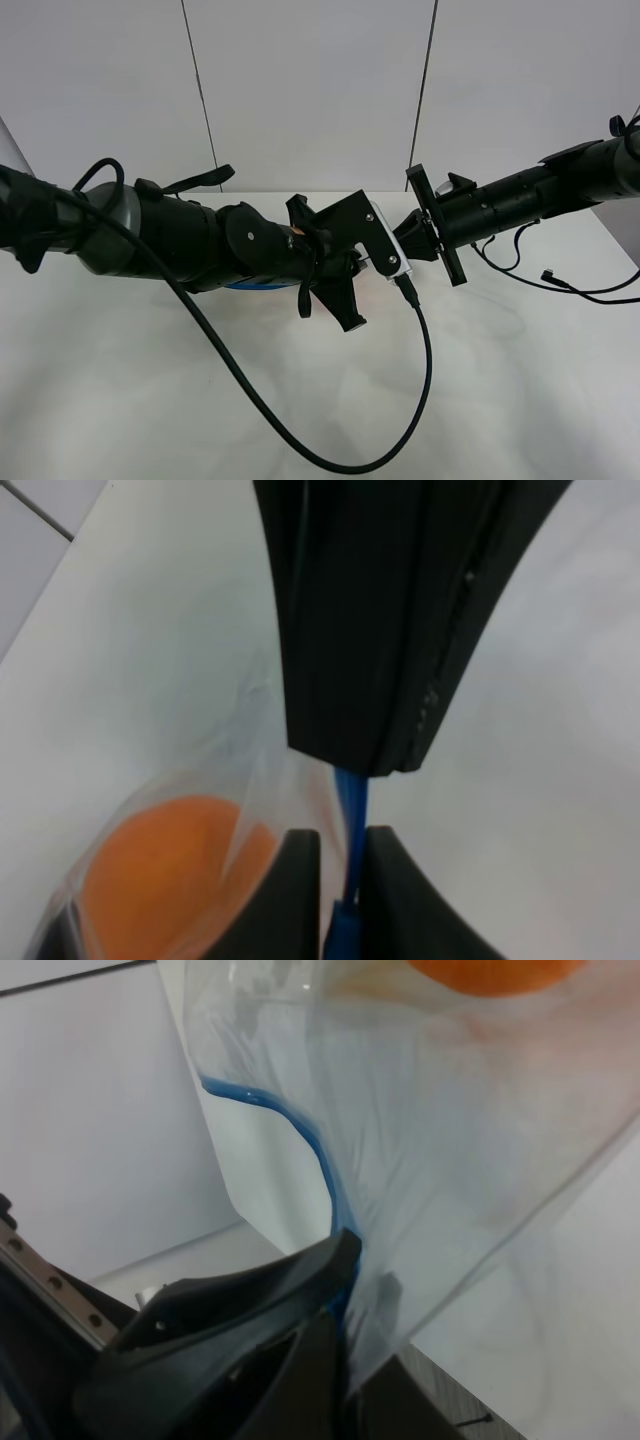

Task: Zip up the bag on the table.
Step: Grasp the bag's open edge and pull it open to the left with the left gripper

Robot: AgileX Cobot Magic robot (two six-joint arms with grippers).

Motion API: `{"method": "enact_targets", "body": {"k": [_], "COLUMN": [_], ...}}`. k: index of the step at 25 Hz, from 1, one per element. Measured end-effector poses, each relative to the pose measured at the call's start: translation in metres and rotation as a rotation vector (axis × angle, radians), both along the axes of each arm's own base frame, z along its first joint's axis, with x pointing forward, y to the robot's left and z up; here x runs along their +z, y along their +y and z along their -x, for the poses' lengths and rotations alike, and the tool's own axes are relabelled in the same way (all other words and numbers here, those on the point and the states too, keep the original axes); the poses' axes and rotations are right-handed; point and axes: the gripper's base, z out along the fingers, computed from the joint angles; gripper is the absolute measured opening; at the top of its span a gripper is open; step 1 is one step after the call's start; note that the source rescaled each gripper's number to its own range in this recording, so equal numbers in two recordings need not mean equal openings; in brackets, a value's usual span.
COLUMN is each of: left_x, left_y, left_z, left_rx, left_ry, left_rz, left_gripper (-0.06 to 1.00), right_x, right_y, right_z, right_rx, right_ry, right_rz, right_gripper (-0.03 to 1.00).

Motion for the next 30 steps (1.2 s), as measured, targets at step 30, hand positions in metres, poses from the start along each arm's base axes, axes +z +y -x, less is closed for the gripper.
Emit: {"method": "enact_targets", "body": {"k": [30], "left_x": [-0.0036], "left_y": [-0.0001], "left_z": [-0.0017], "left_rx": [-0.037], "left_ry": [-0.047], "left_rz": [-0.059], "left_gripper": [0.19], "right_x": [0.0000], "right_y": [0.0000], "right_z": [-0.0001], "right_rx": [-0.001], "right_ry": [0.000], "right_rz": [0.000], "right_gripper": [0.00]}}
